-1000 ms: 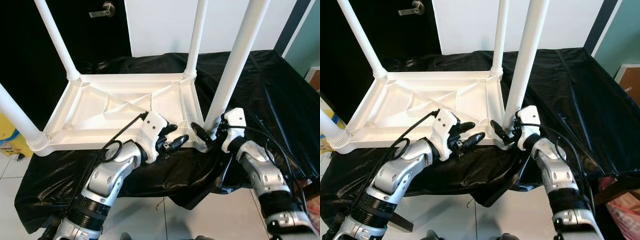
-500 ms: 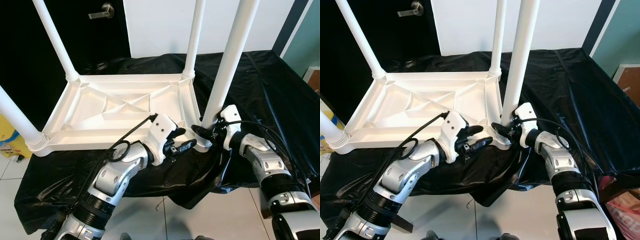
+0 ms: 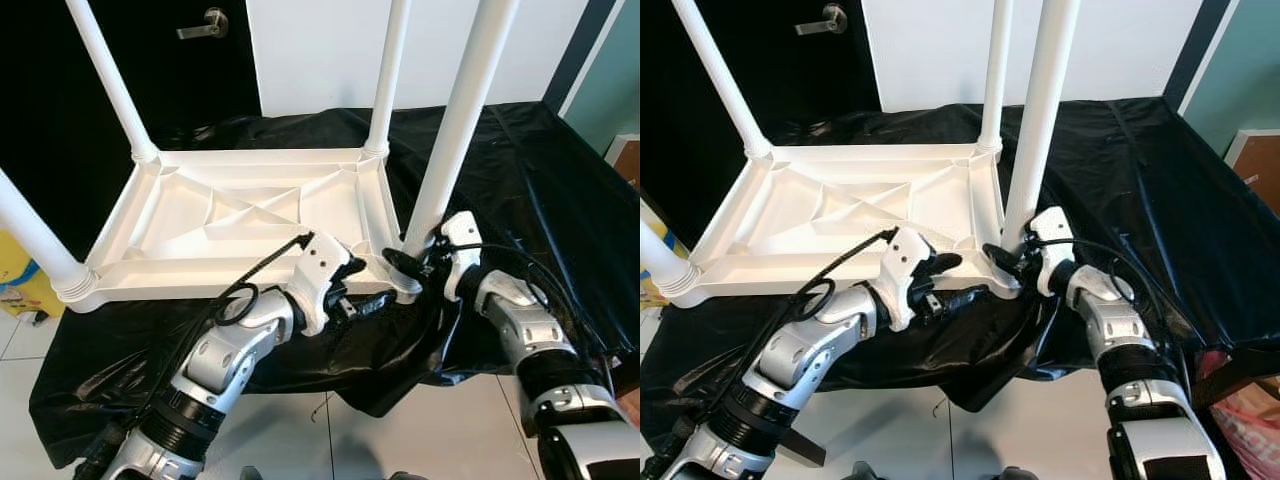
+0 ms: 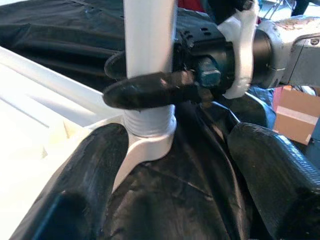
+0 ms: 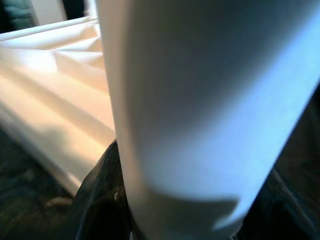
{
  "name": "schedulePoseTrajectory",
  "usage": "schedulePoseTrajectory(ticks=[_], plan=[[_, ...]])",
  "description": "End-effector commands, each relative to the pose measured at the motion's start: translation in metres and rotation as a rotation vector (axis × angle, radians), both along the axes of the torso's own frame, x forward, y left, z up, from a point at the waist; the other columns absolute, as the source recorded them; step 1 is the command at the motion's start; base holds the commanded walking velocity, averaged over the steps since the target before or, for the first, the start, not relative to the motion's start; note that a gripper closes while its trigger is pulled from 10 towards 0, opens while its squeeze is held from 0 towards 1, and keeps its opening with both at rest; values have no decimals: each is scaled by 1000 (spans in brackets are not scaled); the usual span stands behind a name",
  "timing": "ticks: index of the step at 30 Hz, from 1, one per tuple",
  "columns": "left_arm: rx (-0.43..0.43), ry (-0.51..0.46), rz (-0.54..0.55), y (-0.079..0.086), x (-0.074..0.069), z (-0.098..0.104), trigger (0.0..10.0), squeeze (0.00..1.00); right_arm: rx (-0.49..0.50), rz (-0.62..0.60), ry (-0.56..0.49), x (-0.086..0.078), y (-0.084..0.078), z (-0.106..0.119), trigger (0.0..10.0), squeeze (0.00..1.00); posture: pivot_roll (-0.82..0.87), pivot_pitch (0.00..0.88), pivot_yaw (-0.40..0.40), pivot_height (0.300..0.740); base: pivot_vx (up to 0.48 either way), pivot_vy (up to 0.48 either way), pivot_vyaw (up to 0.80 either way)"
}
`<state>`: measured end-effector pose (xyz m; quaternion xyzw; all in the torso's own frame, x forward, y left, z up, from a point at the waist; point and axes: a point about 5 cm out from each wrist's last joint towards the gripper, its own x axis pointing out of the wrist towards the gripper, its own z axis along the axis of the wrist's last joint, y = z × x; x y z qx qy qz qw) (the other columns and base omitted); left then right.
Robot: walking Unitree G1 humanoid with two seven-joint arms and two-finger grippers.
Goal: Building children table
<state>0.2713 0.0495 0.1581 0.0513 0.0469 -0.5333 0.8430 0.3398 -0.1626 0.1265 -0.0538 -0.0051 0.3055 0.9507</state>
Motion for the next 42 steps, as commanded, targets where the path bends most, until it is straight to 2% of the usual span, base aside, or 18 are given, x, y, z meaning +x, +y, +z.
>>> schedulePoseTrajectory(ticks=[1, 2, 5, 7, 10, 15, 19, 22, 27, 35, 36, 42], plan=[[-5, 16, -195, -4, -12, 0, 10000, 0, 6, -71, 13, -1, 0, -6, 10000, 0, -75, 17, -3, 740, 0, 0, 0], [-5, 16, -195, -4, -12, 0, 10000, 0, 6, -71, 13, -1, 0, -6, 10000, 0, -75, 17, -3, 740, 0, 0, 0], [-2, 23, -187, -3, -13, -1, 10000, 0, 37, -181, -10, -6, 6, -7, 10000, 0, -77, 24, -9, 740, 0, 0, 0], [-2, 23, -187, -3, -13, -1, 10000, 0, 37, -181, -10, -6, 6, -7, 10000, 0, -77, 24, -9, 740, 0, 0, 0], [3, 27, -180, -2, -14, -2, 10000, 0, 76, -246, -2, -9, 14, -7, 10000, 0, -76, 31, -13, 740, 0, 0, 0], [9, 42, -182, -2, -16, -5, 10000, 0, 127, -443, 36, -14, 27, -11, 10000, 0, -66, 33, -24, 740, 0, 0, 0], [13, 39, -174, -1, -16, -5, 10000, 0, 142, -522, 34, -19, 32, -12, 10000, 0, -66, 33, -24, 740, 0, 0, 0], [14, 41, -162, 2, -16, -5, 10000, 0, 181, -640, 52, -25, 39, -14, 10000, 0, -52, 28, -29, 740, 0, 0, 0], [9, 42, -150, 4, -15, -4, 10000, 0, 193, -609, 26, -29, 50, -9, 10000, 0, -54, 20, -21, 740, 0, 0, 0], [15, 37, -154, 4, -15, -3, 10000, 0, 204, -595, -5, -30, 50, -3, 10000, 0, -58, 15, -20, 740, 0, 0, 0], [19, 32, -158, 4, -13, -3, 10000, 0, 226, -584, -52, -31, 46, 5, 10000, 1000, -69, 8, -15, 740, 0, 0, 0], [17, 33, -161, 4, -13, -3, 10000, 0, 233, -560, -87, -33, 41, 12, 10000, 1000, -73, 1, -14, 740, 0, 0, 0]])
